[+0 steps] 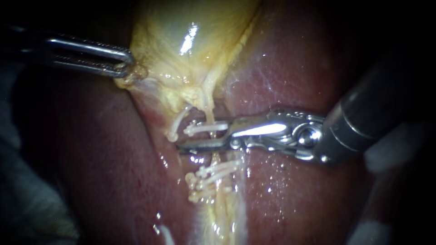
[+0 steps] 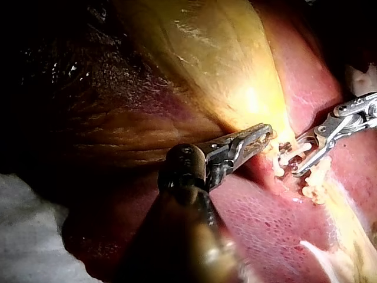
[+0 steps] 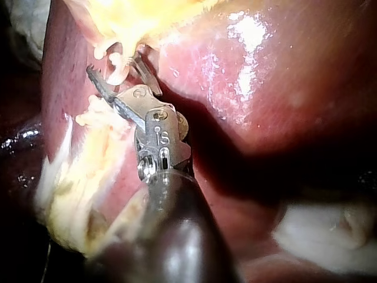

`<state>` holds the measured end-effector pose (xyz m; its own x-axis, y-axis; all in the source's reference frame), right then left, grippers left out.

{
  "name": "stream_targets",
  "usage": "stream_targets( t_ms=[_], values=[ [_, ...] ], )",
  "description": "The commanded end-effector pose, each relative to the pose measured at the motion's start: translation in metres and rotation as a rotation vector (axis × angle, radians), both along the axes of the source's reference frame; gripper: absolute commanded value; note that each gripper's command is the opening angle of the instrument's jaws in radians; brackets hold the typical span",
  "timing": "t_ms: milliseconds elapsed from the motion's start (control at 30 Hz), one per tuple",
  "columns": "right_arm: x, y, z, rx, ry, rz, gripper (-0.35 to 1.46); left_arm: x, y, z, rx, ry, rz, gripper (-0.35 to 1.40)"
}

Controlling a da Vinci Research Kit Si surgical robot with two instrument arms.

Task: Going back third clip right tube

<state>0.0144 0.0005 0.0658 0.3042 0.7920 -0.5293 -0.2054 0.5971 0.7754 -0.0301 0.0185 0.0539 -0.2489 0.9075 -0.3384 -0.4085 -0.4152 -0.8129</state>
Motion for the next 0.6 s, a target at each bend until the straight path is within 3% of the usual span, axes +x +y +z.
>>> stream_targets(
  t_ms=[33, 333, 600],
  values=[
    [-0.0002, 0.0002, 0.0001, -0.009, 0.000, -0.003, 0.46, 0.0000, 0.0000, 0.0000, 0.000, 0.000, 0.000, -0.35],
    [-0.0012, 0.0004, -0.0002, -0.050, 0.014, -0.020, 0.48, 0.0001, 0.0000, 0.0000, 0.000, 0.000, 0.001, -0.35],
    [-0.0042, 0.0002, -0.0033, -0.240, 0.056, -0.112, 0.50, 0.0003, 0.0000, 0.0000, 0.000, -0.001, 0.001, -0.35]
  ],
)
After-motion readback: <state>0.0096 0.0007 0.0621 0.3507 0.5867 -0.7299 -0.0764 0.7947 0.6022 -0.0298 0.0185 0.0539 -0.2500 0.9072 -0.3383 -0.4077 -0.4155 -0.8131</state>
